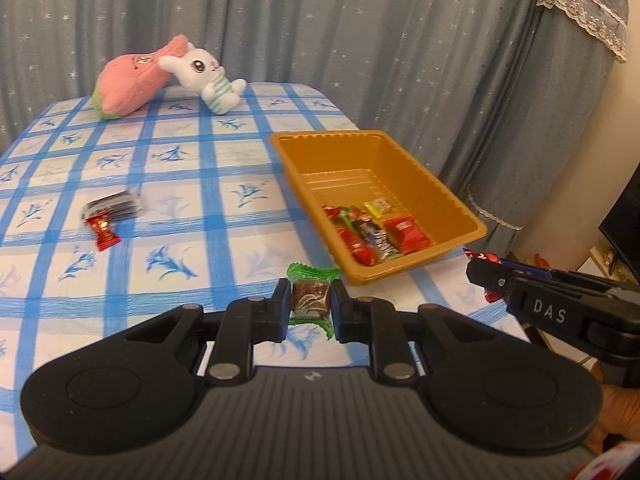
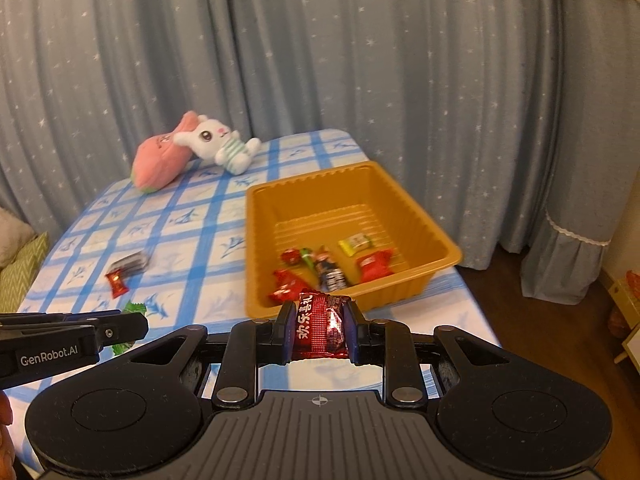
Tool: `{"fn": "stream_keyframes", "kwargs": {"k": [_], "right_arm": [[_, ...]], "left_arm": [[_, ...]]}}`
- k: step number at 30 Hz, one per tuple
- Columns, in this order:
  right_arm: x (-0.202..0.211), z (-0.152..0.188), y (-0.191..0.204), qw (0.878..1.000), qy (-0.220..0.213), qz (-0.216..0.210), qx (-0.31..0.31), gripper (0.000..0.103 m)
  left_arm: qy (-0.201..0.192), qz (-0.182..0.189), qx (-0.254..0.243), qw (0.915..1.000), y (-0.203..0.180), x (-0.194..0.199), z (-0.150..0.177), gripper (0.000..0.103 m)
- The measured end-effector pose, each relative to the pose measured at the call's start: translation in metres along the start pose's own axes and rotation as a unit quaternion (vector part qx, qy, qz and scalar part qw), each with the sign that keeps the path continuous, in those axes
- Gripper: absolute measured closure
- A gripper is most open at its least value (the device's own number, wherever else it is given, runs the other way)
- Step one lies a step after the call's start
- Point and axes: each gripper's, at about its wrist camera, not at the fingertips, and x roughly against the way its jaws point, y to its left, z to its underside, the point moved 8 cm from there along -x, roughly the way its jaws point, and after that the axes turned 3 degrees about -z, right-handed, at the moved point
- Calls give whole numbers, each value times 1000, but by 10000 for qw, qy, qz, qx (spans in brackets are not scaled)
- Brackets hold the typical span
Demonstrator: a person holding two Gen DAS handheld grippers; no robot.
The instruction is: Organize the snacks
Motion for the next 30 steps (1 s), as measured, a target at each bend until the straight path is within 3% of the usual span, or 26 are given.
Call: {"fn": "stream_keyframes", "kwargs": {"k": [13,30], "right_arm": [[-7,-16,-38,9997,-36,211,-122,77],[-46,-51,-60,9997,-89,216,13,77]], "left_arm": [[16,285,-94,9995,-39,-28,-24,85],[2,432,-131,9990,-59,-71,-59,85]]}}
